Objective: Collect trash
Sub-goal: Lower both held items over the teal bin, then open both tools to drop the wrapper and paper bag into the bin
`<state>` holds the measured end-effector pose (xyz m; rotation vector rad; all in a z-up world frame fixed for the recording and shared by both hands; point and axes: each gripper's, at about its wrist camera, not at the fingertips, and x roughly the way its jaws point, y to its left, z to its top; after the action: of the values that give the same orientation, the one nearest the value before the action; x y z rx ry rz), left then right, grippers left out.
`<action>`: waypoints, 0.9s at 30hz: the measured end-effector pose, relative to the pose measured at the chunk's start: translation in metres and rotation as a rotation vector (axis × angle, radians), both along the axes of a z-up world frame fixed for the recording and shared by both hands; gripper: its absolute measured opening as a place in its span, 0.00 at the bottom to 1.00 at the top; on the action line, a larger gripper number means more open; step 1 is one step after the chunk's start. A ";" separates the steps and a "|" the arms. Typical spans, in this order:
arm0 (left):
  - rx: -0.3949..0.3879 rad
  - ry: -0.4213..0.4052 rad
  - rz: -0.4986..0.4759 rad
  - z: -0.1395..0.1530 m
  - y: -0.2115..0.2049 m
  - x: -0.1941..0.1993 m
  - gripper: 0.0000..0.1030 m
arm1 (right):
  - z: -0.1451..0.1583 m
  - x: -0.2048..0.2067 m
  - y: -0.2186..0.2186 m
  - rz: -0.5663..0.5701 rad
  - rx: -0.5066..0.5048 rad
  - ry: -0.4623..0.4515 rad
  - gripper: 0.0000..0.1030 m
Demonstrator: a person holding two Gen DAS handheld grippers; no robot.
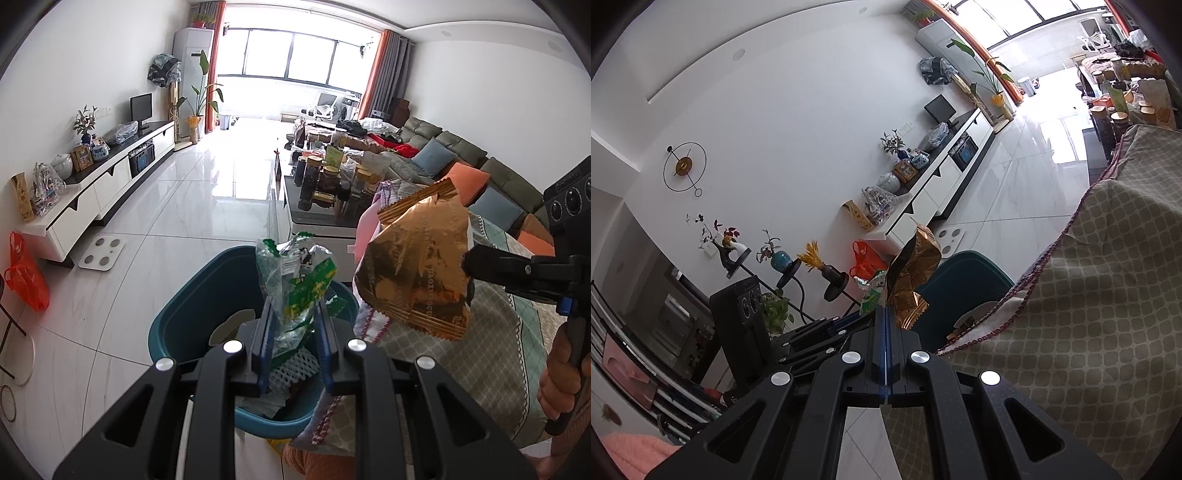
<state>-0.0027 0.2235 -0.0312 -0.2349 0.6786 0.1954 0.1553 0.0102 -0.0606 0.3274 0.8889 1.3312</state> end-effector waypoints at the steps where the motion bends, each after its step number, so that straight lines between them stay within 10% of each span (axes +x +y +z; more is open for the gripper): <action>1: 0.000 0.000 0.000 0.000 0.000 0.000 0.21 | 0.000 0.001 -0.001 0.000 0.001 -0.001 0.01; 27: -0.026 0.058 0.028 -0.019 0.010 0.017 0.23 | -0.018 -0.011 0.021 -0.002 -0.044 0.016 0.01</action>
<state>0.0147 0.2331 -0.0506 -0.2649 0.7365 0.2204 0.1442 0.0309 -0.0786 0.3046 0.9300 1.3070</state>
